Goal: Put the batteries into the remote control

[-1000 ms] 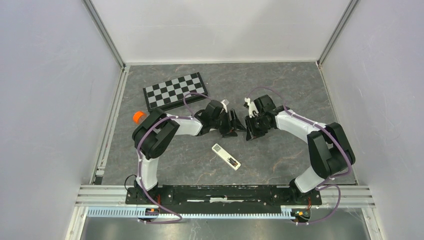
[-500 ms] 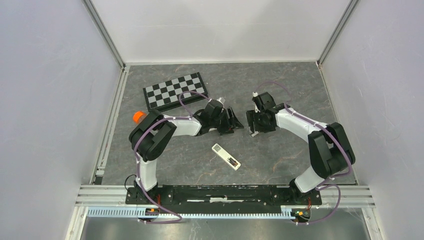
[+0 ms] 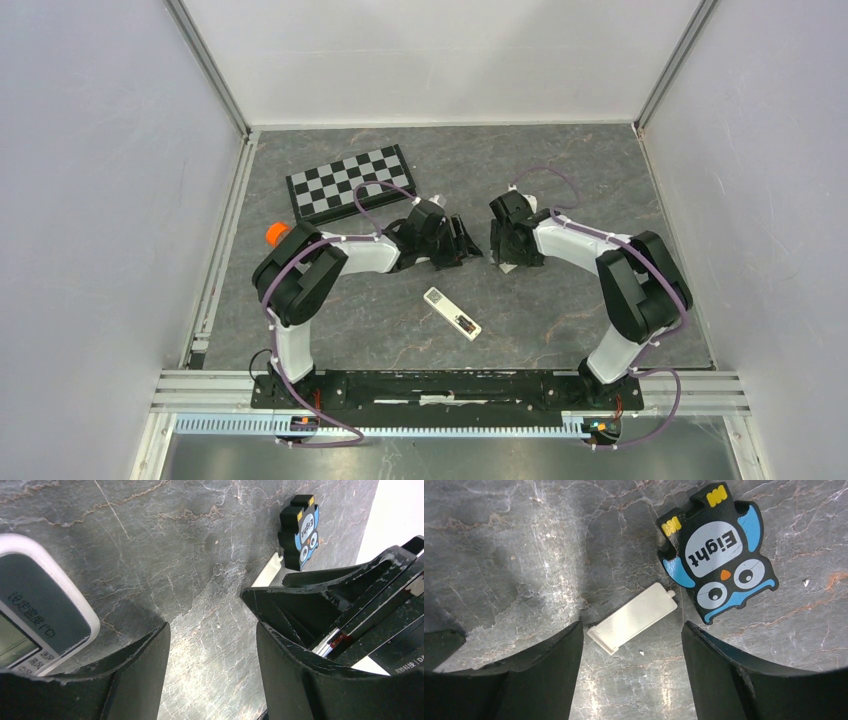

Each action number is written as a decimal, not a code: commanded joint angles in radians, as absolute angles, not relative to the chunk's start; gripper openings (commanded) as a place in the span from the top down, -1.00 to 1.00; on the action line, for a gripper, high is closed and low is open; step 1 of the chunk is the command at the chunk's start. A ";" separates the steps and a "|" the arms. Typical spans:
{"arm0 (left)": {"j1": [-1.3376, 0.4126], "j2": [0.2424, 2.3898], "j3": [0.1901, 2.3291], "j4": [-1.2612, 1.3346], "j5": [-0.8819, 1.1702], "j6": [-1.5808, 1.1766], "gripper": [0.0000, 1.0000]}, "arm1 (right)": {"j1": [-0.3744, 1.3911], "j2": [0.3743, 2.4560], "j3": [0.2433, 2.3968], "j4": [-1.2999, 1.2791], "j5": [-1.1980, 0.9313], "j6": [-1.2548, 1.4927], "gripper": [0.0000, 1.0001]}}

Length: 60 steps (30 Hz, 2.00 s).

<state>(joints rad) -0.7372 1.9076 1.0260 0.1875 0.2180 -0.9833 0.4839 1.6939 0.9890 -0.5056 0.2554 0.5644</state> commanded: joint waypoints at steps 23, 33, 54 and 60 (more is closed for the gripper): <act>-0.729 1.828 0.997 0.192 0.211 -0.916 -0.40 | 0.485 1.619 0.830 -0.529 0.295 0.557 -0.23; -0.729 1.825 0.989 0.207 0.219 -0.917 -0.40 | 0.469 1.614 0.846 -0.561 0.245 0.541 -0.06; -0.728 1.844 0.981 0.238 0.233 -0.925 -0.40 | 0.466 1.630 0.880 -0.640 0.171 0.529 0.16; -0.726 1.854 0.986 0.246 0.250 -0.924 -0.40 | 0.467 1.628 0.890 -0.638 0.156 0.517 0.35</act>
<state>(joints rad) -0.7322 1.8744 0.9840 0.1951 0.2253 -0.9527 0.4637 1.5997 0.8883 -0.5629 0.1612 0.5407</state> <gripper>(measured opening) 0.699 0.342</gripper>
